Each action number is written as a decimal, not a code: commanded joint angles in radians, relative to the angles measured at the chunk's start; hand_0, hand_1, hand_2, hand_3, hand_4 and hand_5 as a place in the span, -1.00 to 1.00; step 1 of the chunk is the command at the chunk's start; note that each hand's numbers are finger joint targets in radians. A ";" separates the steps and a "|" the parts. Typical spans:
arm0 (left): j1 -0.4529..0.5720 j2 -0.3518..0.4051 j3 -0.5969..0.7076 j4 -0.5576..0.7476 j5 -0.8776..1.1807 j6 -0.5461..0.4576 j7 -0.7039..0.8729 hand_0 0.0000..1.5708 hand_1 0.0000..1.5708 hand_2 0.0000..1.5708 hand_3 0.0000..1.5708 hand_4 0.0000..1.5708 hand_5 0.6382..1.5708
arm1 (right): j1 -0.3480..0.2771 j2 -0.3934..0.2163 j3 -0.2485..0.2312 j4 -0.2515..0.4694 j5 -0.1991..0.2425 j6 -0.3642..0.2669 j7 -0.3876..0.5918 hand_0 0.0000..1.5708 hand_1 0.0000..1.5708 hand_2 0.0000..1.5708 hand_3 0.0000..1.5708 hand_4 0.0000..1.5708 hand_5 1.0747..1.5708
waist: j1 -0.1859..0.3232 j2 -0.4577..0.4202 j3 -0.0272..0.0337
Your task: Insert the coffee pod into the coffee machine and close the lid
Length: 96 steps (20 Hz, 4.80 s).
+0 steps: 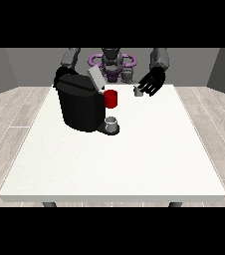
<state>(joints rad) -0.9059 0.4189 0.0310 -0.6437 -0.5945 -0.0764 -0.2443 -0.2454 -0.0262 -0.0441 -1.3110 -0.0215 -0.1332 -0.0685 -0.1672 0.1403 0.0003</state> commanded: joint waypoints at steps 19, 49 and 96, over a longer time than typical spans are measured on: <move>-0.209 0.070 0.086 0.013 0.004 -0.071 0.065 0.63 0.63 0.70 0.61 -0.34 1.00 | -0.081 -0.007 0.037 -0.105 0.011 -0.025 0.092 -1.00 -1.00 -1.00 -1.00 -0.35 1.00 | -0.121 0.071 -0.0005; -0.259 0.034 0.085 0.047 -0.052 -0.065 0.109 0.48 0.48 0.58 0.50 -0.37 1.00 | -0.062 -0.005 0.021 -0.109 -0.001 -0.047 0.041 -1.00 -1.00 -1.00 -1.00 -0.36 1.00 | -0.134 0.105 -0.0003; -0.232 0.025 0.025 0.006 -0.154 -0.168 0.071 -1.00 -1.00 -1.00 -1.00 -1.00 1.00 | -0.068 -0.070 -0.091 0.018 -0.060 -0.017 -0.016 -1.00 -1.00 -1.00 -1.00 -0.52 1.00 | -0.049 0.052 0.0000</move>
<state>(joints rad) -1.1517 0.4340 0.0507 -0.6293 -0.7528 -0.2190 -0.1618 -0.3152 -0.0684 -0.0986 -1.3119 -0.0568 -0.1660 -0.0769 -0.2376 0.2144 0.0007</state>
